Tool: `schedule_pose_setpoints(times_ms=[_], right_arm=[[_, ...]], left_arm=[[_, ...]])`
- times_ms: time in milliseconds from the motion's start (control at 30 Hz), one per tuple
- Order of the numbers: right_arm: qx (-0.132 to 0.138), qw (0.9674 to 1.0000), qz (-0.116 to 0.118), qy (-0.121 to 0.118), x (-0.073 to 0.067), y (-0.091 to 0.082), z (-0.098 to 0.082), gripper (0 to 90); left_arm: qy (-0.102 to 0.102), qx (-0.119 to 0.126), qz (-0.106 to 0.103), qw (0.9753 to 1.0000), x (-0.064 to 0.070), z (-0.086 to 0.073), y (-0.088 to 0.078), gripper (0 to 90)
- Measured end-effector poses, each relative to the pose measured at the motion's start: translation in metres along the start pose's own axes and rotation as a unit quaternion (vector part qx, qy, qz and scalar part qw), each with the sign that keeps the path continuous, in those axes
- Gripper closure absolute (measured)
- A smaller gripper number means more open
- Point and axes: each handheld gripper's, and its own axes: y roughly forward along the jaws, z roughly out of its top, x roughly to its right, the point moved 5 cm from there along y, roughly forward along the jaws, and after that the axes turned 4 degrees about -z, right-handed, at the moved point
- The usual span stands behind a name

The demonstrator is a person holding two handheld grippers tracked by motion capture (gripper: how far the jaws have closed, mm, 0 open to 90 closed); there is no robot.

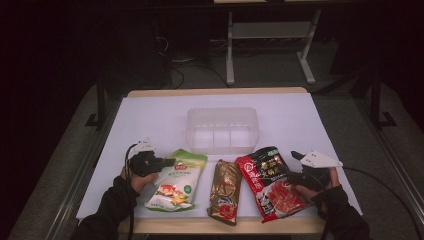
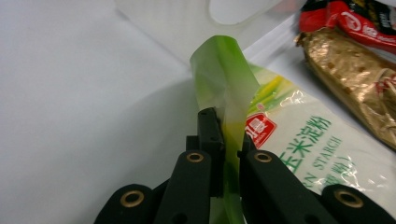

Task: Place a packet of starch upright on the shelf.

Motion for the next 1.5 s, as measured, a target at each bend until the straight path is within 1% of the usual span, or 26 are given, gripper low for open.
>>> schedule_pose_setpoints(times_ms=[33,67,167,233,300,367,400,467,500,633,700,767,800,833,933,967,1000,1067,1100,1167,1267,1300,1333,1400,1433,1500], right_arm=[[0.002,1.0,-0.001,0.0,0.001,-0.001,0.0,35.8],[0.003,1.0,-0.003,0.0,0.001,-0.001,0.001,35.9],[0.002,1.0,-0.004,0.001,0.002,-0.001,0.001,35.7],[0.003,1.0,-0.002,0.0,0.002,-0.001,0.001,35.6],[0.003,1.0,-0.002,0.002,0.002,-0.001,0.001,35.6],[0.003,1.0,-0.001,0.003,0.002,-0.001,0.001,35.6],[0.003,1.0,-0.002,0.001,0.002,0.0,0.002,35.6],[0.003,1.0,-0.001,0.002,0.002,0.0,0.002,35.6],[0.003,1.0,-0.002,0.001,0.001,0.0,0.002,35.5],[0.005,1.0,-0.001,0.001,0.001,-0.001,0.002,35.6],[0.005,1.0,-0.002,0.002,0.002,-0.001,0.002,35.6],[0.006,1.0,-0.003,0.003,0.002,-0.002,0.002,35.7],[0.008,1.0,-0.002,0.003,0.003,-0.002,0.003,35.7],[0.008,1.0,-0.003,0.005,0.003,-0.003,0.003,35.7],[0.008,0.9999,-0.003,0.008,0.004,-0.003,0.003,35.8],[0.007,0.9999,-0.005,0.007,0.004,-0.003,0.003,36.0],[0.006,0.9999,-0.006,0.006,0.004,-0.003,0.003,36.1],[0.006,0.9999,-0.006,0.006,0.005,-0.002,0.002,36.0],[0.006,0.9999,-0.007,0.006,0.005,-0.002,0.002,35.9],[0.006,0.9999,-0.008,0.008,0.006,-0.002,0.002,35.8],[0.005,0.9998,-0.01,0.014,0.008,-0.002,0.001,35.7],[0.007,0.9998,-0.011,0.015,0.008,-0.002,0.001,35.6],[0.008,0.9998,-0.012,0.015,0.009,-0.003,0.001,35.6],[0.009,0.9997,-0.013,0.017,0.009,-0.003,0.001,35.6],[0.009,0.9997,-0.013,0.018,0.01,-0.003,0.001,35.6],[0.01,0.9996,-0.015,0.02,0.01,-0.003,0.001,35.5]], left_arm=[[0.001,0.005,-0.001,1.0,0.001,0.0,-0.005,90.0],[-0.004,0.013,0.001,0.9999,0.002,0.001,-0.01,90.0],[0.0,0.035,-0.003,0.9994,0.007,0.003,-0.024,90.0],[0.002,0.051,-0.009,0.9986,0.012,0.006,-0.034,90.0],[0.003,0.068,-0.007,0.9977,0.018,0.009,-0.041,90.0],[0.006,0.078,-0.009,0.9969,0.022,0.012,-0.046,90.0],[0.004,0.087,-0.012,0.9961,0.024,0.014,-0.048,90.0],[0.006,0.102,-0.014,0.9947,0.028,0.017,-0.053,90.0],[0.003,0.111,-0.021,0.9936,0.03,0.018,-0.057,90.0],[0.003,0.135,-0.042,0.9899,0.043,0.02,-0.069,90.0],[0.008,0.144,-0.046,0.9884,0.049,0.023,-0.074,90.0],[0.014,0.158,-0.059,0.9857,0.06,0.027,-0.081,90.0],[0.019,0.16,-0.058,0.9853,0.063,0.028,-0.084,90.0],[0.02,0.167,-0.066,0.9835,0.068,0.031,-0.087,90.0],[0.03,0.181,-0.064,0.981,0.077,0.036,-0.093,90.0],[0.032,0.185,-0.067,0.98,0.079,0.038,-0.095,90.0],[0.034,0.188,-0.061,0.9798,0.081,0.039,-0.095,90.0],[0.034,0.189,-0.06,0.9795,0.082,0.041,-0.097,90.0],[0.037,0.192,-0.054,0.9792,0.081,0.043,-0.097,90.0],[0.032,0.195,-0.05,0.9791,0.077,0.045,-0.098,90.0],[0.029,0.202,-0.044,0.978,0.073,0.047,-0.101,90.0],[0.027,0.206,-0.037,0.9776,0.072,0.048,-0.102,90.0],[0.026,0.209,-0.04,0.9768,0.072,0.05,-0.103,90.0],[0.033,0.209,-0.03,0.977,0.071,0.052,-0.105,90.0],[0.031,0.211,-0.032,0.9764,0.072,0.053,-0.105,90.0],[0.032,0.214,-0.023,0.976,0.07,0.055,-0.107,90.0]])
